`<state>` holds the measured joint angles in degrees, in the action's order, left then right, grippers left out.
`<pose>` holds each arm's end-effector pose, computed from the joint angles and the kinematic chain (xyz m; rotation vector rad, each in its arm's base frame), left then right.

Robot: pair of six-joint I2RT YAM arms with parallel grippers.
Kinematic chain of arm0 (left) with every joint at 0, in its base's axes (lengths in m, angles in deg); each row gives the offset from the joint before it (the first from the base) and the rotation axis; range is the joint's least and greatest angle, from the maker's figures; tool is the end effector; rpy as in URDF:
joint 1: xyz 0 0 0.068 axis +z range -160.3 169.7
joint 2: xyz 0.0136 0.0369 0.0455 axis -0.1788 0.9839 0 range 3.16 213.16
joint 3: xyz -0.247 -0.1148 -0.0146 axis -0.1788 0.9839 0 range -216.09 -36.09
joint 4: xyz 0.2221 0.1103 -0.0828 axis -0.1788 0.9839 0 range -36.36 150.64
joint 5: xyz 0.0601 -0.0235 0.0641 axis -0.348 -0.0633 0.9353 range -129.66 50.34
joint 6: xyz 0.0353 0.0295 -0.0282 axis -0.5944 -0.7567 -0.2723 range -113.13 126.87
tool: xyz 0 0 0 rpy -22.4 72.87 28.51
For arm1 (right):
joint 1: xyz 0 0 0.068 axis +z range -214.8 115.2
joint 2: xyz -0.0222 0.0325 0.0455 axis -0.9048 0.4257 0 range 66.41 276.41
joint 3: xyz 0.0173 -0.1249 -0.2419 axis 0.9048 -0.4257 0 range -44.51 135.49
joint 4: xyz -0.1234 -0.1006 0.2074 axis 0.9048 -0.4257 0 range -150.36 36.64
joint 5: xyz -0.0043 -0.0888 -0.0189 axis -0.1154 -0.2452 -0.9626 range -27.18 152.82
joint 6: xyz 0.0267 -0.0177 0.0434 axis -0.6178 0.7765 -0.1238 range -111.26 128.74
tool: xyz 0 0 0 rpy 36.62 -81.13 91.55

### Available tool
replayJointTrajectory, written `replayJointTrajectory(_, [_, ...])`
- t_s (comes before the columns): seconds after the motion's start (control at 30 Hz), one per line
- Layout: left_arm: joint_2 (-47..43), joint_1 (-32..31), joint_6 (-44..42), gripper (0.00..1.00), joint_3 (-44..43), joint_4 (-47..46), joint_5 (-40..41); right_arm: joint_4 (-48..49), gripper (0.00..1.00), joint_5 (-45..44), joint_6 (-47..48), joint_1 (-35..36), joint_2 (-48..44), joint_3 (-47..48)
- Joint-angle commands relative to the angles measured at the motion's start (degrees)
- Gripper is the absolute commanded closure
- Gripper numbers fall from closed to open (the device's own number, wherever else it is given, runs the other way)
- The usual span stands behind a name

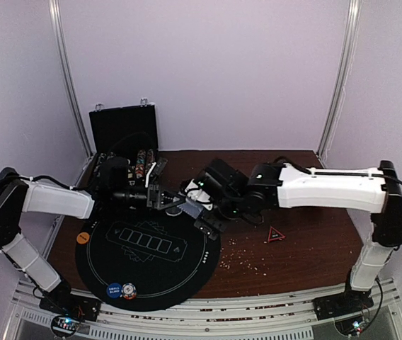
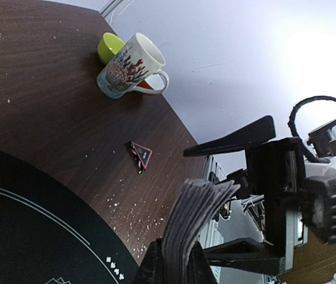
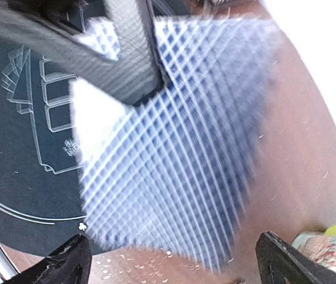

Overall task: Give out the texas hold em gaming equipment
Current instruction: Pass from the right arm to the left, then pass from the left arm to the right

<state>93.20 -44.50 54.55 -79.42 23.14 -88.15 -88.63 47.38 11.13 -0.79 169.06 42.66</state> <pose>0.2543 -0.2050 0.2130 0.4457 2.1070 -1.6978 0.1831 0.3539 0.2796 -1.2258 2.0864 0.1600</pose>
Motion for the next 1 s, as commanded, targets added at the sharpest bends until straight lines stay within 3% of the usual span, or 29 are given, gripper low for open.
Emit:
replayJointTrajectory(0.0, [-1.7, -0.1, 4.9, 1.00, -1.5, -8.2, -1.3, 25.0, 0.00, 0.6, 12.2, 0.2, -10.2, -12.8])
replayJointTrajectory(0.1, [-2.6, 0.3, 8.8, 1.00, -1.2, -12.1, -0.8, 34.7, 0.00, 1.6, 17.1, 0.2, -13.5, -19.1])
replayJointTrajectory(0.37, [-5.1, 0.7, 9.4, 1.00, -4.0, -8.7, 2.1, 50.0, 0.00, 2.9, 27.3, 0.2, -15.0, -26.4])
replayJointTrajectory(0.6, [-6.1, 0.8, 7.7, 1.00, -4.6, -4.7, 3.3, 50.8, 0.00, -0.5, 27.1, -0.1, -10.8, -22.9])
replayJointTrajectory(0.77, [-5.8, 0.8, 8.1, 1.00, -4.3, -4.9, 3.7, 51.5, 0.10, -2.0, 27.2, 0.0, -10.4, -22.6])
replayJointTrajectory(0.97, [-4.8, 0.7, 9.0, 1.00, -4.2, -6.0, 3.0, 50.5, 0.29, -1.4, 27.7, 0.1, -9.4, -21.4])
